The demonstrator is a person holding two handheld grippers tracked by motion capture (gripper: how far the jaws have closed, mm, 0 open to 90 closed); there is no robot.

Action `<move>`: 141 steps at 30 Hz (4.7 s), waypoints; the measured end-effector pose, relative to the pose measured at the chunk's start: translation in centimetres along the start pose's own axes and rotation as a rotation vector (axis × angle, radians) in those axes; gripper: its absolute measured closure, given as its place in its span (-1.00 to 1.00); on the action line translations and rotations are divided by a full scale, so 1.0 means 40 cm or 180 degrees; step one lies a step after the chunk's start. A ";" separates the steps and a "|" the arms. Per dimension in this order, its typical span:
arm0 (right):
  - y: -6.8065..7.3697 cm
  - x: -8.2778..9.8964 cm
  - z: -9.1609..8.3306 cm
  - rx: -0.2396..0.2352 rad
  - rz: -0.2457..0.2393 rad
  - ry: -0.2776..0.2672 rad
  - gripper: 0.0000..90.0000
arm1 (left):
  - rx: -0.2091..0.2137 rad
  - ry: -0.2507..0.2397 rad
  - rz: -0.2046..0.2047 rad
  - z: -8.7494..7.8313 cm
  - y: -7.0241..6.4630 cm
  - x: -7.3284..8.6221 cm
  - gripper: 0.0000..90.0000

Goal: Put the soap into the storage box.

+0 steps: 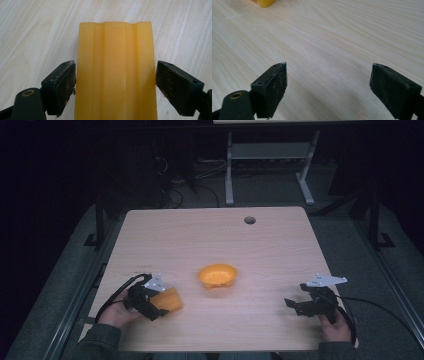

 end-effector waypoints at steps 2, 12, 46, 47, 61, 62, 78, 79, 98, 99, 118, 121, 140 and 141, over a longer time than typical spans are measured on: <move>0.000 0.000 0.000 -0.0002 0.0003 0.0000 -0.69 | 0.0011 0.0014 -0.0016 0.005 -0.001 0.000 -0.63; 0.001 0.000 0.001 -0.0007 -0.0002 0.0007 -0.69 | 0.0030 0.0149 0.0007 0.027 0.001 0.003 -0.63; 0.002 0.000 -0.002 -0.0014 -0.0004 -0.0010 -0.69 | 0.0107 0.0177 -0.0074 0.045 0.001 0.012 -0.55; 0.002 0.000 -0.002 -0.0015 -0.0002 -0.0010 -0.69 | 0.0109 0.0183 -0.0069 0.045 0.001 0.012 -0.55; 0.001 0.000 -0.003 -0.0013 0.0005 -0.0020 -0.69 | 0.0096 0.0185 -0.0012 0.038 -0.007 0.008 -0.54; 0.001 -0.001 -0.004 -0.0014 0.0006 -0.0022 -0.69 | 0.0101 0.0177 0.0004 0.037 -0.008 0.006 -0.54; 0.001 -0.001 -0.019 -0.0005 0.0042 -0.0117 -0.69 | 0.0083 -0.0030 0.0169 -0.013 -0.018 -0.064 -0.54; 0.000 -0.001 -0.020 -0.0005 0.0046 -0.0115 -0.69 | 0.0096 -0.0012 0.0189 -0.015 -0.017 -0.068 -0.54; 0.003 -0.003 -0.022 -0.0036 0.0073 -0.0153 -0.69 | 0.0096 -0.0077 0.0224 -0.051 0.009 -0.133 -0.54; 0.004 -0.003 -0.022 -0.0038 0.0076 -0.0152 -0.69 | 0.0095 -0.0079 0.0254 -0.052 0.012 -0.138 -0.54; -0.001 -0.006 -0.022 -0.0007 0.0092 -0.0193 -0.69 | 0.0091 -0.0091 0.0388 -0.062 0.032 -0.222 -0.54; -0.002 -0.007 -0.023 0.0012 0.0113 -0.0211 -0.69 | 0.0100 -0.0112 0.0412 -0.063 0.032 -0.239 -0.54; -0.005 -0.007 -0.027 0.0069 0.0132 -0.0212 -0.69 | 0.0112 -0.0109 0.0562 -0.057 0.041 -0.322 -0.54; -0.006 -0.007 -0.028 0.0066 0.0122 -0.0215 -0.69 | 0.0112 -0.0109 0.0562 -0.057 0.041 -0.322 -0.54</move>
Point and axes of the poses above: each handheld gripper's, and its own axes: z roughly forward along the jaws, x roughly out of its underside, y roughly to its left, the point moved 7 cm from there along z, roughly forward along the jaws, and after that the axes turned 2 degrees about -x, right-handed, at the moved point
